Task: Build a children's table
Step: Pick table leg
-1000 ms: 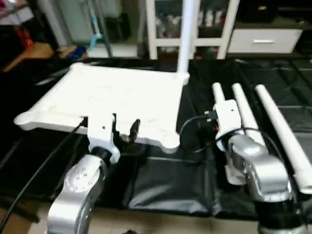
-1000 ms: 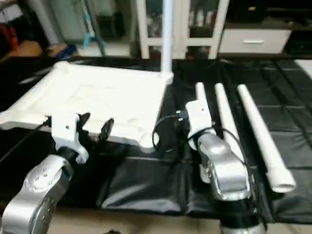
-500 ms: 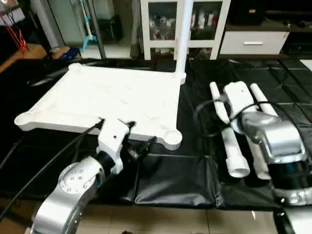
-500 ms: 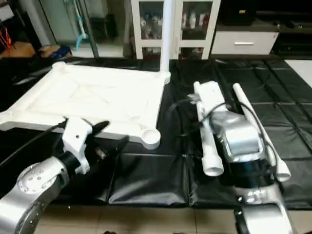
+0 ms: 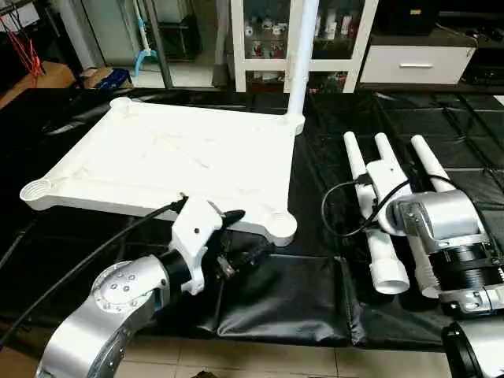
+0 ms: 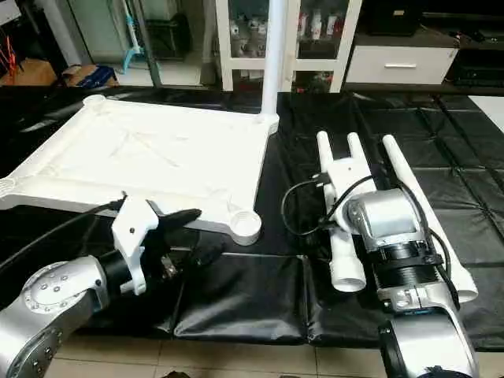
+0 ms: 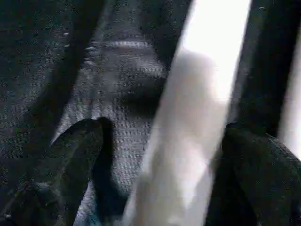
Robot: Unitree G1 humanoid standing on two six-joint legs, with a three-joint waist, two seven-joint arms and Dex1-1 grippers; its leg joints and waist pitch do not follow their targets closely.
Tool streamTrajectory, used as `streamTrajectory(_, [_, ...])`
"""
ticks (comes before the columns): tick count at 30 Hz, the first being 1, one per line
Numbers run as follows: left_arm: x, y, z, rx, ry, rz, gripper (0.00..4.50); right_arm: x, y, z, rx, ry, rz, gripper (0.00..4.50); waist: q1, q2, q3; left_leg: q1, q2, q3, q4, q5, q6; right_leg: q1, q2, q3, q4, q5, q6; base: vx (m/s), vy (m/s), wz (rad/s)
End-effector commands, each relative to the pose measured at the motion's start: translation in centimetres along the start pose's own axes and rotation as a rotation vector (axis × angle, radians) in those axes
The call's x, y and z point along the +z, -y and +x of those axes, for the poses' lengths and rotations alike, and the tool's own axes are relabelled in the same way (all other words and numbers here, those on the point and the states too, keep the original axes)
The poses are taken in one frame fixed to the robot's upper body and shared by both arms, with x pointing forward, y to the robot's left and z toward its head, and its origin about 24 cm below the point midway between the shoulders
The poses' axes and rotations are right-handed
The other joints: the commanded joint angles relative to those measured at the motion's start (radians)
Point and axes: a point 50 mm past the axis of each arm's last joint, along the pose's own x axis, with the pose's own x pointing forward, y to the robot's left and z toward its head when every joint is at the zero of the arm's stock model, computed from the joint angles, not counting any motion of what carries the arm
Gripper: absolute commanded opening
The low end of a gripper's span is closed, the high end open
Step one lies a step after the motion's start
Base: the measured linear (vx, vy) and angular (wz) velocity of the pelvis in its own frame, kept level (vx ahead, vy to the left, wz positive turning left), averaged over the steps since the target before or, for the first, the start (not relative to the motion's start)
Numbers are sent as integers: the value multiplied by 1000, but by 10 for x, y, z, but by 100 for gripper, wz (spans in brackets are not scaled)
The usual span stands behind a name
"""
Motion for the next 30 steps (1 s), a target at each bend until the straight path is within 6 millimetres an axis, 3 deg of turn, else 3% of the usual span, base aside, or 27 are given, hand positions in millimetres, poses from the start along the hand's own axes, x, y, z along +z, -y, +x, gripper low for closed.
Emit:
streamTrajectory(1, [4,4,-1,-34,-2,15,399,3,-3,0,16,-6,-3,418,4,-19,-62,19,96,-36,-75,-142,4,39,-119,65,-82,-200,-208,0,0,0])
streamTrajectory(3, [2,7,-1,-56,-22,4,399,2,-3,0,20,-13,-13,410,8,-22,-60,22,96,-32,-75,-162,-6,36,-120,67,-86,-243,-197,0,0,0])
streamTrajectory(7, [1,9,-2,-67,-22,-13,399,2,-1,1,22,-24,-19,369,9,-19,-60,23,97,-28,-77,-171,-27,32,-117,66,-87,-275,-174,0,0,0])
streamTrajectory(18, [2,15,-3,-159,-44,-66,399,-2,2,3,17,-45,-29,275,11,-19,-65,18,95,-24,-73,-125,-14,36,-115,67,-82,-213,-182,0,0,0])
streamTrajectory(26, [4,14,-4,-140,-48,-43,399,-6,3,6,14,-50,-11,197,12,-10,-63,23,97,-27,-75,-170,-31,34,-116,67,-85,-250,-179,0,0,0])
streamTrajectory(30, [7,11,-5,-134,-43,-30,399,-6,5,5,10,-30,12,181,11,-9,-63,24,97,-27,-76,-173,-35,33,-113,67,-85,-246,-177,0,0,0])
